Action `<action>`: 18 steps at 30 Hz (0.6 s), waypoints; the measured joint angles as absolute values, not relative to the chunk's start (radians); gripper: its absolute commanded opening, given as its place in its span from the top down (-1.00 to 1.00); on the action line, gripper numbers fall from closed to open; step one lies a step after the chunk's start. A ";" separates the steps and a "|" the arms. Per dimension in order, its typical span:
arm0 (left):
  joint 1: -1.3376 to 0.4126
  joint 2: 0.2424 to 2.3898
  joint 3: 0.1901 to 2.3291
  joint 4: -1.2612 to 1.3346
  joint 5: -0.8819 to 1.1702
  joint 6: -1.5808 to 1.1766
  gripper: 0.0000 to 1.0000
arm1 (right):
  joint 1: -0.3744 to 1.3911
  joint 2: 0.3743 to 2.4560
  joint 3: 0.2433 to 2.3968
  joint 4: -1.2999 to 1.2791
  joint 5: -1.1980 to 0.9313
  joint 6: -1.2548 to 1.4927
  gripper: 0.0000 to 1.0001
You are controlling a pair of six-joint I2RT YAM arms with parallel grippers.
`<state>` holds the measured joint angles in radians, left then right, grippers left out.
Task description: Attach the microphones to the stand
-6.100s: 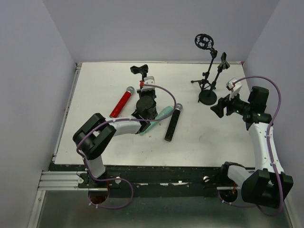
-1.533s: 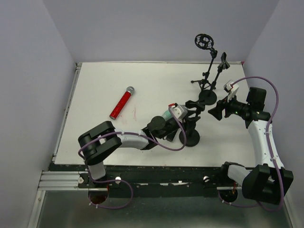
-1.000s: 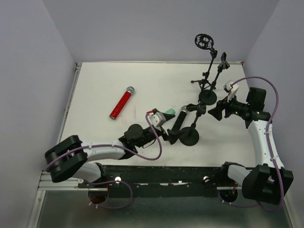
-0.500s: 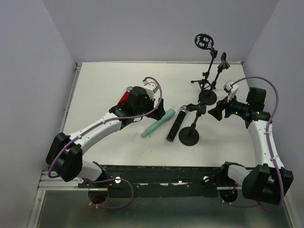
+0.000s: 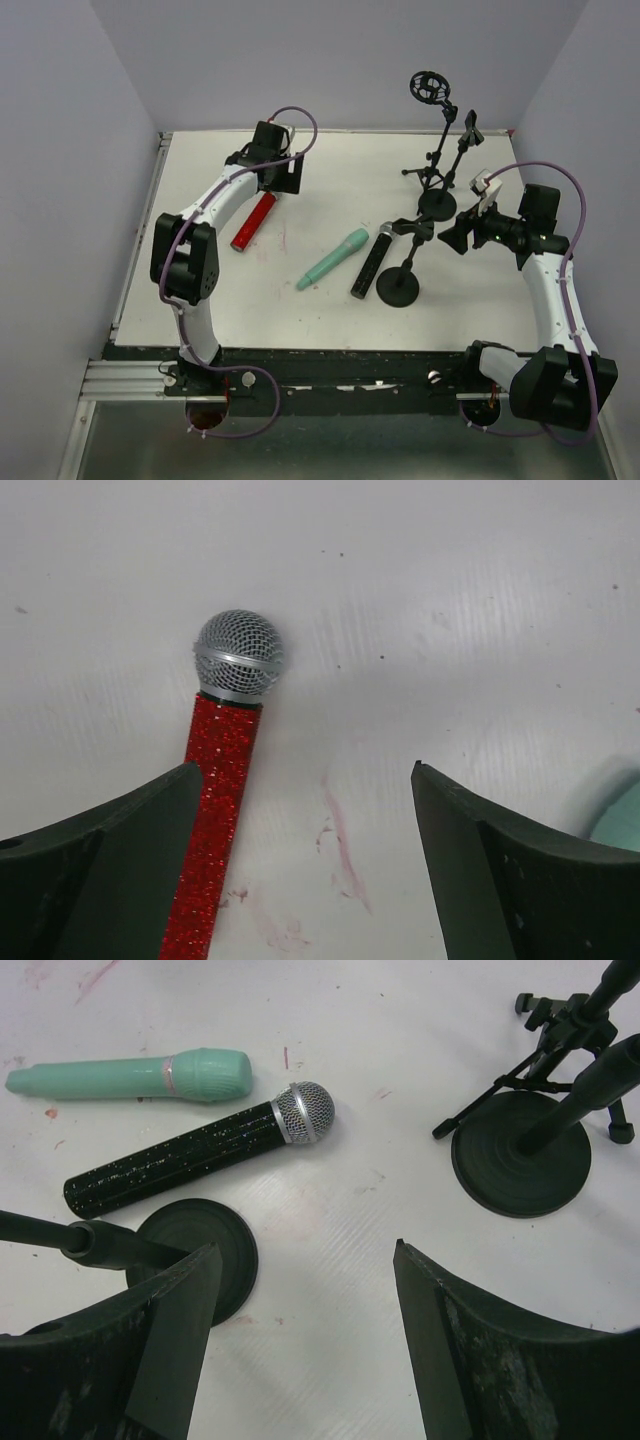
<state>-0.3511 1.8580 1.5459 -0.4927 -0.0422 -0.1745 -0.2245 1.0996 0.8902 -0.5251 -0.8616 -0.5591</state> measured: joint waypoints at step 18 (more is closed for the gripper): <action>-0.248 2.163 1.823 -0.830 -0.044 -0.045 -0.29 | -0.224 1.100 0.890 -0.526 -0.862 -0.569 -0.57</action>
<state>-0.2478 2.1628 1.8229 -0.8295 -0.0444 -0.0448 -0.2245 1.0996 0.8902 -0.5259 -0.8619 -0.5690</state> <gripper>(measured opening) 0.675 0.783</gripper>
